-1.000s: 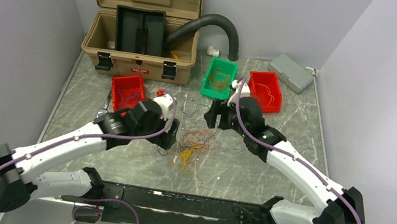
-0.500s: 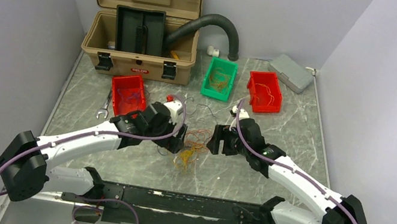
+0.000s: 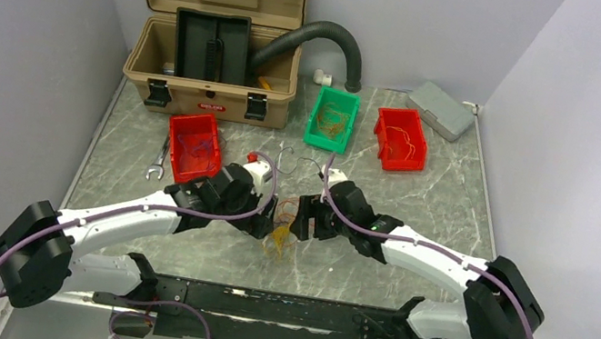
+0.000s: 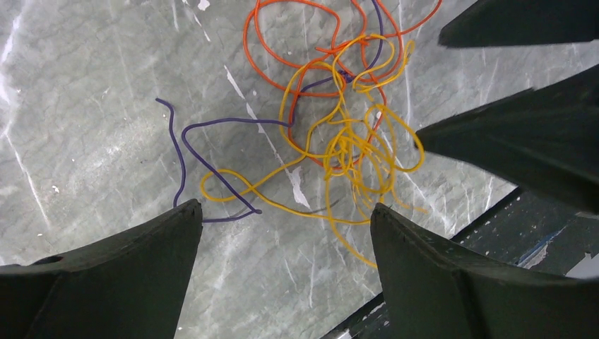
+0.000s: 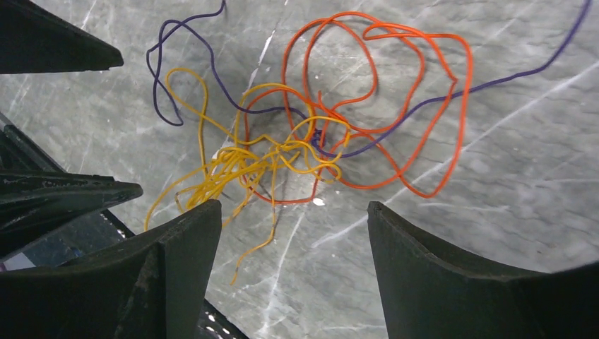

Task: Untangle the cables
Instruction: Untie the cable.

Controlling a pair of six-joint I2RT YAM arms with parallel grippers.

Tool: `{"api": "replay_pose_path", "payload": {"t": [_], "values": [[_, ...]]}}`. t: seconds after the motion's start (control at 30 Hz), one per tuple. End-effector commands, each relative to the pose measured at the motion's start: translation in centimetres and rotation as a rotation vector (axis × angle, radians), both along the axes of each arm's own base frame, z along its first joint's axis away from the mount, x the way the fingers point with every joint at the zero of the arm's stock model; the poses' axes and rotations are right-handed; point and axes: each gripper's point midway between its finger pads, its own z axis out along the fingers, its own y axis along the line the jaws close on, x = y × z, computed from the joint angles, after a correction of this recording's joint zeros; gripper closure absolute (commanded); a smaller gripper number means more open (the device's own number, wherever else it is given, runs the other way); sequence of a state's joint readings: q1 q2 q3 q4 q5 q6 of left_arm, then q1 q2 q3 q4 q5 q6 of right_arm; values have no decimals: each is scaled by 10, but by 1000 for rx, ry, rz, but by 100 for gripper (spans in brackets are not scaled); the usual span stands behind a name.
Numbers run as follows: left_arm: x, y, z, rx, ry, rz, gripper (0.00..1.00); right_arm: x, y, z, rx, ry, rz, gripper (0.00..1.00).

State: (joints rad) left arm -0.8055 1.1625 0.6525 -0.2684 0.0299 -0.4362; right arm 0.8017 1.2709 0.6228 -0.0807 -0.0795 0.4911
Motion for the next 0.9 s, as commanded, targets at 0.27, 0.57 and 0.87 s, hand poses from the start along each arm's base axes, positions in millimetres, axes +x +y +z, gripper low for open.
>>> {"api": "replay_pose_path", "payload": {"t": [0.27, 0.57, 0.87], "values": [[9, -10, -5, -47, 28, -2, 15, 12, 36, 9, 72, -32, -12, 29], [19, -2, -7, -64, 49, 37, 21, 24, 26, 22, 57, -88, -98, 28], [19, -3, 33, -122, -66, -30, 23, 28, -8, 64, 49, -219, -184, 19]]}}
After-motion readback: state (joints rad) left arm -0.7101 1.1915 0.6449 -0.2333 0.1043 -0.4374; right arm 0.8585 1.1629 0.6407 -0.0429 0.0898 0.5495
